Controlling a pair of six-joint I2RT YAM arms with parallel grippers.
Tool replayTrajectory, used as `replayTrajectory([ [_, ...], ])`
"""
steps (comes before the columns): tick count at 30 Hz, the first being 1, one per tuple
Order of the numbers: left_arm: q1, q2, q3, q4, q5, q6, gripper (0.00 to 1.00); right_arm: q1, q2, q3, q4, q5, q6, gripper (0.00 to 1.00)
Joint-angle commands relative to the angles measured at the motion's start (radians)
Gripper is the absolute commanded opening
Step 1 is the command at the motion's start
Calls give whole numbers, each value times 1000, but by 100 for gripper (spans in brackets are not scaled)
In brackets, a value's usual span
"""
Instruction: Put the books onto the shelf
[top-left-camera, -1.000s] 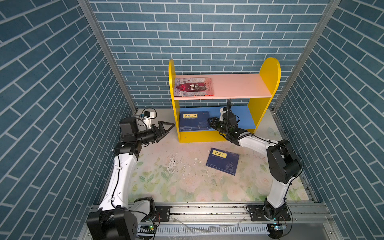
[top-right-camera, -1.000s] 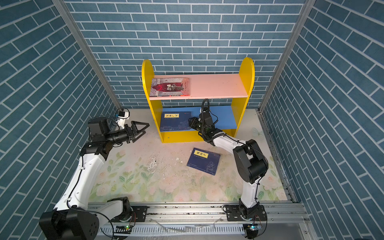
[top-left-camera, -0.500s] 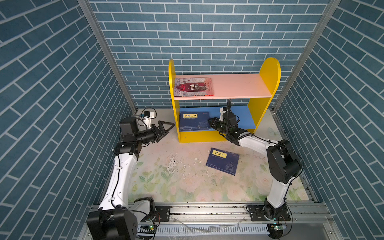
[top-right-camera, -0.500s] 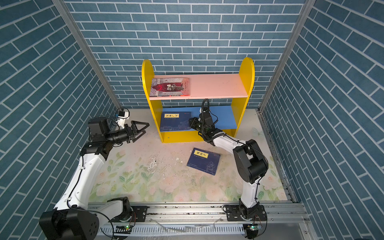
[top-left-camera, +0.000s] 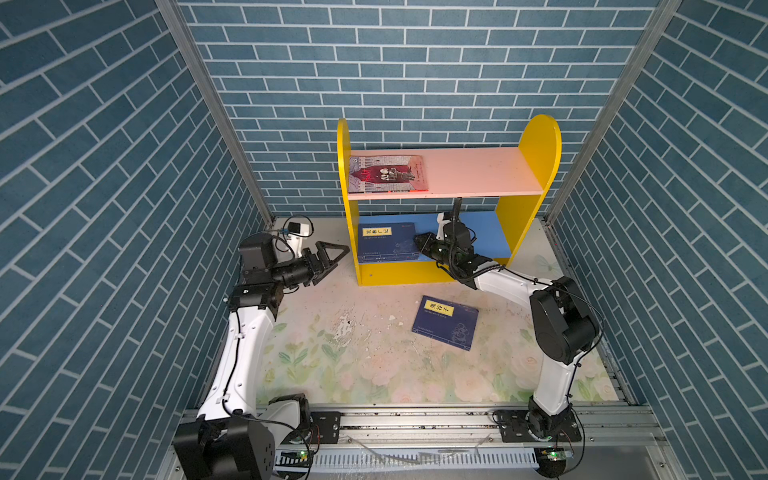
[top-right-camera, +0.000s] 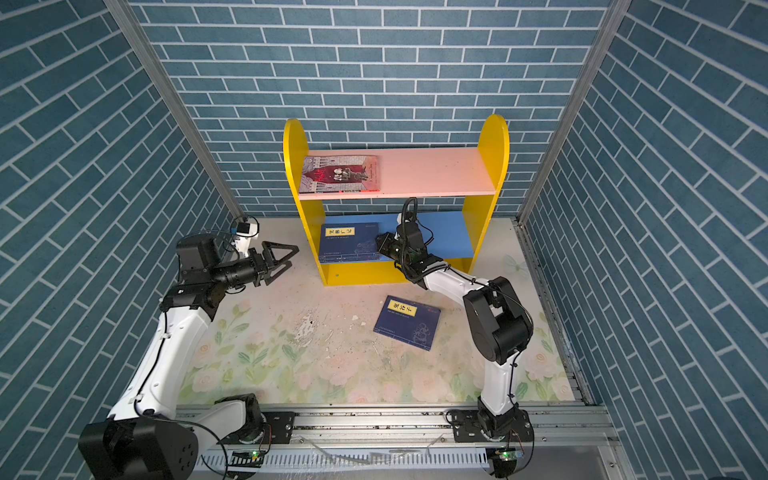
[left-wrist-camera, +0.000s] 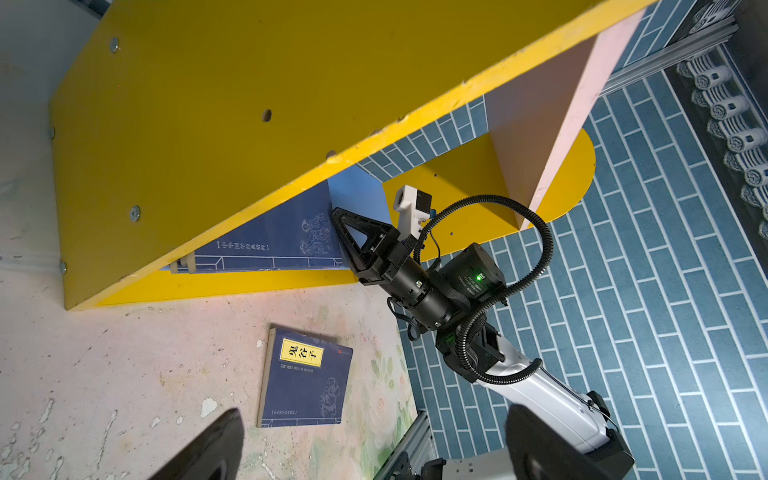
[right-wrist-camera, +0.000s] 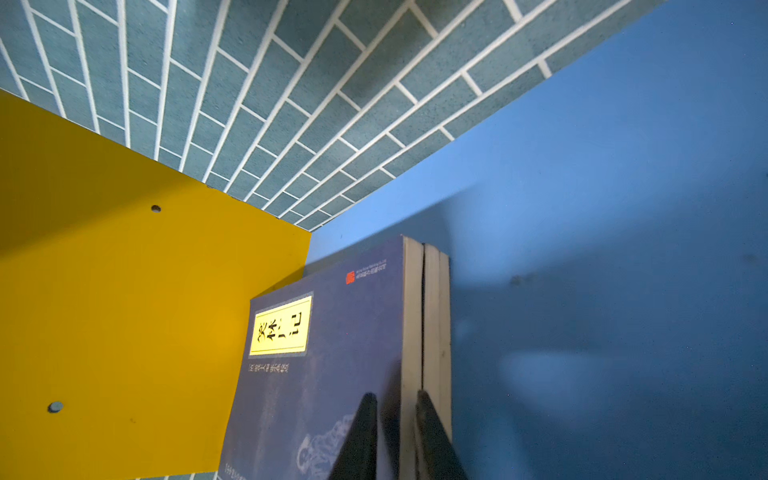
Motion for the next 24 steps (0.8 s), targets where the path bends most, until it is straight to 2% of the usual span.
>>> replayTrajectory([
  [1,6,-3,-14,26,15,4,100,7,7,45,33,-10,-13,18],
  [8,7,-1,-17,36,15,2,100,10,-14,22,27,3,-21,21],
  [13,7,4,-12,33,12,10,100,10,-67,-9,33,68,-48,36],
  [16,7,7,3,15,12,26,100,8,-132,-59,54,137,-70,42],
  [20,7,9,19,-5,9,55,100,10,-218,-102,35,174,-100,43],
  [24,7,14,37,-51,4,115,100,10,-310,-162,-6,151,-95,43],
])
